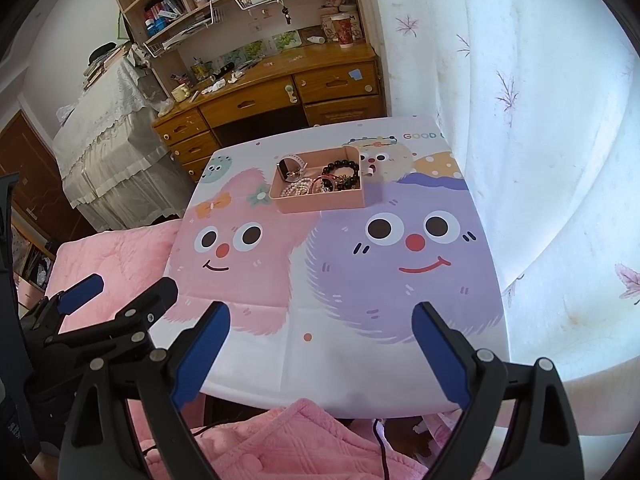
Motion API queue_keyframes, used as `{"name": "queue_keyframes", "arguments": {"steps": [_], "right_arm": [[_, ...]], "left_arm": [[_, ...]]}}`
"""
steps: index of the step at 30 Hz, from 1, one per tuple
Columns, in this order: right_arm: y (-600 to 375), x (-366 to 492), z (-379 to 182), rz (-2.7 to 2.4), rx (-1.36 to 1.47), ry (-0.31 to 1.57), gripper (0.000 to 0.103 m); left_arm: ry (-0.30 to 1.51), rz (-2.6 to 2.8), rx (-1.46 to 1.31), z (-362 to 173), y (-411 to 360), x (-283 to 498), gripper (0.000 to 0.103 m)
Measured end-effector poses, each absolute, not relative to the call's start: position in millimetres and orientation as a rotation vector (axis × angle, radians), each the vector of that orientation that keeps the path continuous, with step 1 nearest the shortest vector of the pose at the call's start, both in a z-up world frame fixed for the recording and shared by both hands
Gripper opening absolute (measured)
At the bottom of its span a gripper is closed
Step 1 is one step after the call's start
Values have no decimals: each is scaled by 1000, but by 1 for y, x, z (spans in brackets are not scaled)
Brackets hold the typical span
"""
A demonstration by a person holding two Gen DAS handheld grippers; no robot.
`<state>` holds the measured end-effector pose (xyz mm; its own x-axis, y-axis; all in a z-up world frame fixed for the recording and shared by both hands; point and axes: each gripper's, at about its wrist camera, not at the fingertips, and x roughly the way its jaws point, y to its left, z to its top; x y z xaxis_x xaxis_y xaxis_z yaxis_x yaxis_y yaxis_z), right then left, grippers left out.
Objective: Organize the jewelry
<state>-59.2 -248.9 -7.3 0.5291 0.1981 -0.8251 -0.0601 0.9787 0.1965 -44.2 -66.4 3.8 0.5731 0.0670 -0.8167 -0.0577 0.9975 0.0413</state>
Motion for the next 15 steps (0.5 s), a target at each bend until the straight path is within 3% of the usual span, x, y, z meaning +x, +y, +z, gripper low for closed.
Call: {"name": "queue_keyframes", "arguments": {"steps": [15], "right_arm": [[-250,-55,-11,156,150,1011,93]], "left_arm": [[963,80,12,2,-68,-42,102]]}}
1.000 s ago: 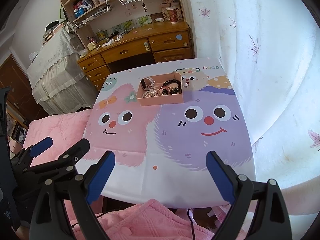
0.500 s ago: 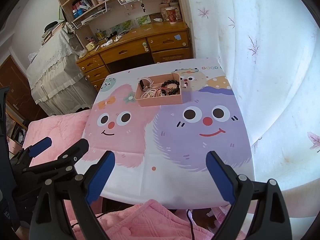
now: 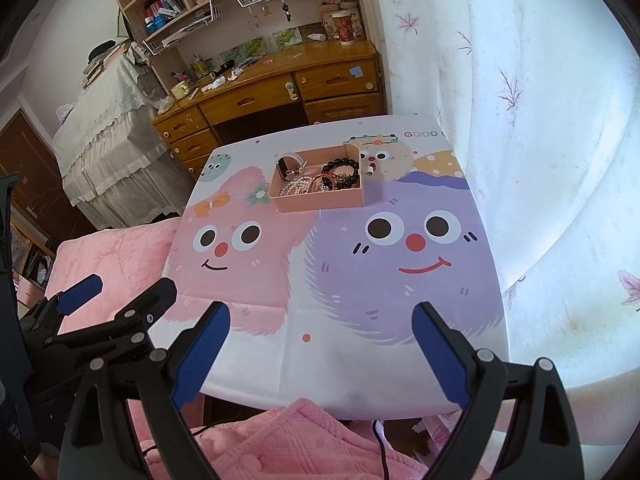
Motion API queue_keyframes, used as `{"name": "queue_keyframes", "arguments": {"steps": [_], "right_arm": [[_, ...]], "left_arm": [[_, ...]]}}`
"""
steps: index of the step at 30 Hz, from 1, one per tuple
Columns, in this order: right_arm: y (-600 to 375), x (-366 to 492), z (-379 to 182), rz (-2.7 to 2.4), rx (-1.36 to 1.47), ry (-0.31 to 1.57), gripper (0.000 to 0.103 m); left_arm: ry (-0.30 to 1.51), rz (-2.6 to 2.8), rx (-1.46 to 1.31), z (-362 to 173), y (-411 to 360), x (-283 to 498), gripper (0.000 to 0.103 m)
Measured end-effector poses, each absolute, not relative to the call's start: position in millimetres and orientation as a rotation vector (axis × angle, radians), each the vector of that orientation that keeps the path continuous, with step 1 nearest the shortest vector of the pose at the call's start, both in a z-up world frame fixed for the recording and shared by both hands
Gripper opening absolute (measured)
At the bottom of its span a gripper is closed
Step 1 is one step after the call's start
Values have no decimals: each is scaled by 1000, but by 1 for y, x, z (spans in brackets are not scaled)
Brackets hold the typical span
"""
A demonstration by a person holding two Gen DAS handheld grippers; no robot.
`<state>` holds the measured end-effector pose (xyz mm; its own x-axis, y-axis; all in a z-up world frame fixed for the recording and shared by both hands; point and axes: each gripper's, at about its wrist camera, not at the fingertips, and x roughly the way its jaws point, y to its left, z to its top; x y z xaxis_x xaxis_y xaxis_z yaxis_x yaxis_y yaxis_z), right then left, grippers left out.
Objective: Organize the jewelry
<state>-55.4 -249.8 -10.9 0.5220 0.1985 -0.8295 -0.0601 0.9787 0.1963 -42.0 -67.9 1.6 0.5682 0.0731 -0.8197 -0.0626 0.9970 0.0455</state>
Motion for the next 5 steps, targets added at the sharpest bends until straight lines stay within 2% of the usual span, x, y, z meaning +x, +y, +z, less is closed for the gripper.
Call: {"name": "queue_keyframes", "arguments": {"steps": [5], "right_arm": [[-250,-55,-11,155,151,1011,93]], "left_arm": [[961,80,14,2,-68,-42,102]]}}
